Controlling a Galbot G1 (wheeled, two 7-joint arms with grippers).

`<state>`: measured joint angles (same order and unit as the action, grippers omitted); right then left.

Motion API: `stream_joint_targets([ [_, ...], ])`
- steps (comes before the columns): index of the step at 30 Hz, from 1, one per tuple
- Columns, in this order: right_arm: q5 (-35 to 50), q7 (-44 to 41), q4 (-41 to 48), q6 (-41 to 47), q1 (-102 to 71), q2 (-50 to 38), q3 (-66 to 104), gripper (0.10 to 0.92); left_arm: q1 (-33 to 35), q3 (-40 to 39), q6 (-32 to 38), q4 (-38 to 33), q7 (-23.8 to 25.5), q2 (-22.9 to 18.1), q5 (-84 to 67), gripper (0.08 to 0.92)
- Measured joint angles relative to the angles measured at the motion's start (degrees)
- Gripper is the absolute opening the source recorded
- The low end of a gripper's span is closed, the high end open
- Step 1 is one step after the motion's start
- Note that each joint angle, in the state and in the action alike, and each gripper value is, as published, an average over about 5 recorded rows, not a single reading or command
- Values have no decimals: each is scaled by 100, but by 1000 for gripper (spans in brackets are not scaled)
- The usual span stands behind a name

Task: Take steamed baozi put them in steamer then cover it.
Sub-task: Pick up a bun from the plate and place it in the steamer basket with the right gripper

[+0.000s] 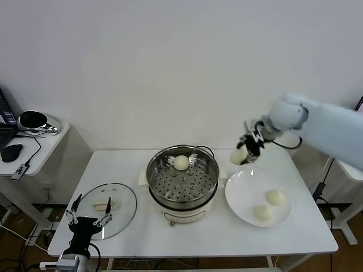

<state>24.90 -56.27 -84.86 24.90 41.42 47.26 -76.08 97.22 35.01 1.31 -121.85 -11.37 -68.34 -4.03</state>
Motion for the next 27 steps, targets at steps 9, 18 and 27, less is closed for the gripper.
stream_joint_targets([
  [9,632,385,524,595,-186,1384,-63,602,-58,52,-1,-4,-4,-100,-7,823],
  [18,865,681,1382,1055,-826,2522,44,602,-55,58,2,-11,-4,-163,3,823],
  [27,1001,947,2016,1395,-1358,3241,114,602,-64,56,16,14,-4,-170,-5,823],
])
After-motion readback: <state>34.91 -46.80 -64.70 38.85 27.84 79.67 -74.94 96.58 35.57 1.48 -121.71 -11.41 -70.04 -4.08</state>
